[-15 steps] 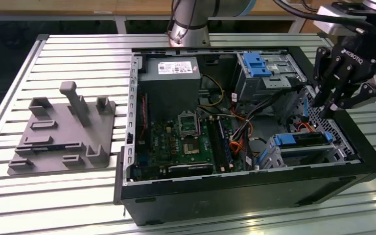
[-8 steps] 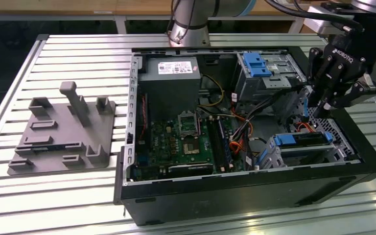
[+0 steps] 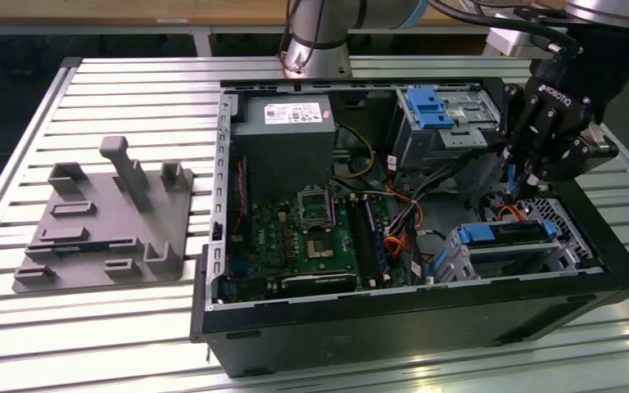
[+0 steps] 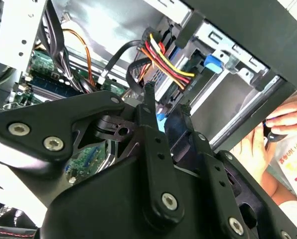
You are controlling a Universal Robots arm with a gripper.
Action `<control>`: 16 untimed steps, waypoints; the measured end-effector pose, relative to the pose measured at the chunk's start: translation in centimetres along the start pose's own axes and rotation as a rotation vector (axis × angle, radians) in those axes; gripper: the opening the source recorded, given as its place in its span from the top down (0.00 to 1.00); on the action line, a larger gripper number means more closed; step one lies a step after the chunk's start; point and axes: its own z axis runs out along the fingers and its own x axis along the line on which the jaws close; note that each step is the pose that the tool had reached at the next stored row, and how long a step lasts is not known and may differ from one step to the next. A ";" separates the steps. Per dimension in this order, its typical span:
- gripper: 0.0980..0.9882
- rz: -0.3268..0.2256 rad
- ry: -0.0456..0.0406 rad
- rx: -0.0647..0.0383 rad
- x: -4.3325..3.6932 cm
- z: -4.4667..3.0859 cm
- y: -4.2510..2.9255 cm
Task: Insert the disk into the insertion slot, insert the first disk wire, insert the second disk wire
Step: 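Insert the second disk wire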
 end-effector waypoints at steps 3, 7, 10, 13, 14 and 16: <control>0.70 0.001 0.0154 0.000 -0.04 0.15 0.25; 0.70 0.001 0.0315 0.000 -0.10 0.34 0.38; 0.70 0.002 0.0491 -0.001 -0.77 0.33 0.42; 0.70 0.004 0.0994 -0.001 -1.57 0.27 0.43; 0.70 0.005 0.1175 -0.002 -1.76 0.24 0.43; 0.70 0.006 0.1533 -0.002 -2.14 0.22 0.43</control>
